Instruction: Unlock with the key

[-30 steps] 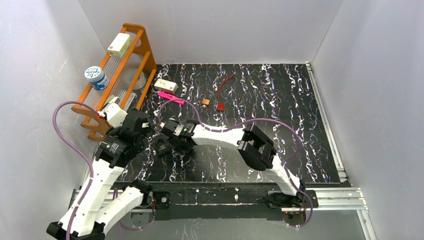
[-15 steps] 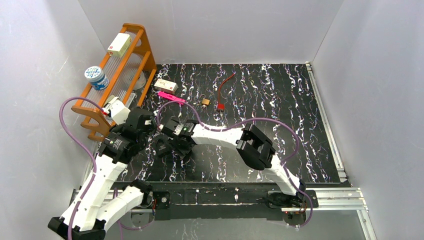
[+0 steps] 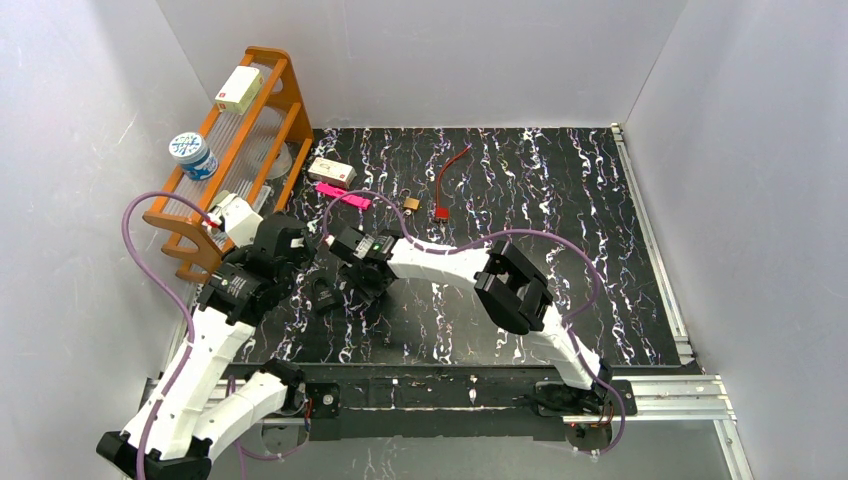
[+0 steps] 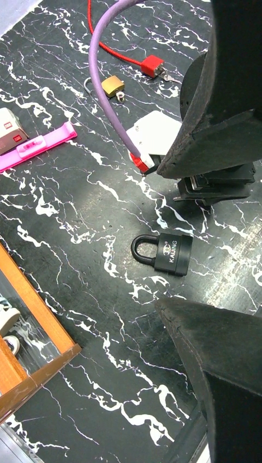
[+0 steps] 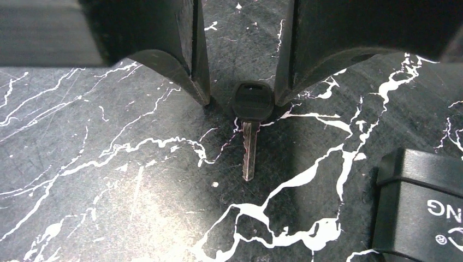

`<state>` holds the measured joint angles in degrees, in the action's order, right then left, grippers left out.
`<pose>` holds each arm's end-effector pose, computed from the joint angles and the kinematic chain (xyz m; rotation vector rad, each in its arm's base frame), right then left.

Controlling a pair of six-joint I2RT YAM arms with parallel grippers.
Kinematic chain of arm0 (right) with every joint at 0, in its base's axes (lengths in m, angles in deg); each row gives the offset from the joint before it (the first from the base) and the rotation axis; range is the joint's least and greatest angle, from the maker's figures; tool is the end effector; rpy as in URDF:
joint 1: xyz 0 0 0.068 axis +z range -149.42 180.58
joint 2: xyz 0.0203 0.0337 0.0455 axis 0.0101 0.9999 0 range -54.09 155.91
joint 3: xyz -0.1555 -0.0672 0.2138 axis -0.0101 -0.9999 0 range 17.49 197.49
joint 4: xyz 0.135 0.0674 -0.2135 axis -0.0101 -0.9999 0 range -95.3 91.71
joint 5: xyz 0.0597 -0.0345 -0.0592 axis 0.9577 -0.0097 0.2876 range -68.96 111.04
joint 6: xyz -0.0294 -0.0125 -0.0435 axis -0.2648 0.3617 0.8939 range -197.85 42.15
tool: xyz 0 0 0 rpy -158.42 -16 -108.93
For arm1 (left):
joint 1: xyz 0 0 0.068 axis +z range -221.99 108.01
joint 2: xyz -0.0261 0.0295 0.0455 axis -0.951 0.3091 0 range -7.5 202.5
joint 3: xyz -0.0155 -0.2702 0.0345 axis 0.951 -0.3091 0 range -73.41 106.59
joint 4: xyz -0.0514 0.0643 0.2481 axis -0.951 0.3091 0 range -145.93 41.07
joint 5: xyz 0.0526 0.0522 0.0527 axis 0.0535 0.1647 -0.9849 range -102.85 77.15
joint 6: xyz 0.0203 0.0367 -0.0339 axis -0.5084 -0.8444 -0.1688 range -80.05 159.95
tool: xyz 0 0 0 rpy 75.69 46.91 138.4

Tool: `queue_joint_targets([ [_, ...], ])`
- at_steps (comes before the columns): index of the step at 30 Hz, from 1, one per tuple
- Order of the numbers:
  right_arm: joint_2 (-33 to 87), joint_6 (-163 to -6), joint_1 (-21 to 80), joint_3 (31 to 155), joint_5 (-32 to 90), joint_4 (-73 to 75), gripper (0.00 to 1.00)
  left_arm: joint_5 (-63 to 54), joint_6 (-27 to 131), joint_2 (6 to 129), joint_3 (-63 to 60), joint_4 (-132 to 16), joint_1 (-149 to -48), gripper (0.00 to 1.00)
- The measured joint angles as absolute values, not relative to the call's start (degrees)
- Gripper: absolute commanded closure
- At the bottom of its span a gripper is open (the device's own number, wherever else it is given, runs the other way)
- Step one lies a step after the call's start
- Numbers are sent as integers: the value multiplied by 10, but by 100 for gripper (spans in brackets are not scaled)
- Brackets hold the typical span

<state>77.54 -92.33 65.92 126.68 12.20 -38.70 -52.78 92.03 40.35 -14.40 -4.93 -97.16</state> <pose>0.2113 0.4471 0.1755 -1.1013 2.4326 0.2554 0.1449 -0.0428 0.3505 -0.8180 1.9174 -0.0170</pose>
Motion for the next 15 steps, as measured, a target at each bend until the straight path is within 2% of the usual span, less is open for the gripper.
queue_joint_targets([
  [4, 775, -924, 659, 1267, 117, -387, 61, -527, 920, 404, -144, -51, -972, 22],
  [6, 775, -925, 658, 1265, 115, -384, 65, -527, 920, 404, -144, -53, -972, 22],
  [15, 741, -925, 658, 1202, 107, -326, 67, -516, 920, 400, -149, -65, -972, 20],
])
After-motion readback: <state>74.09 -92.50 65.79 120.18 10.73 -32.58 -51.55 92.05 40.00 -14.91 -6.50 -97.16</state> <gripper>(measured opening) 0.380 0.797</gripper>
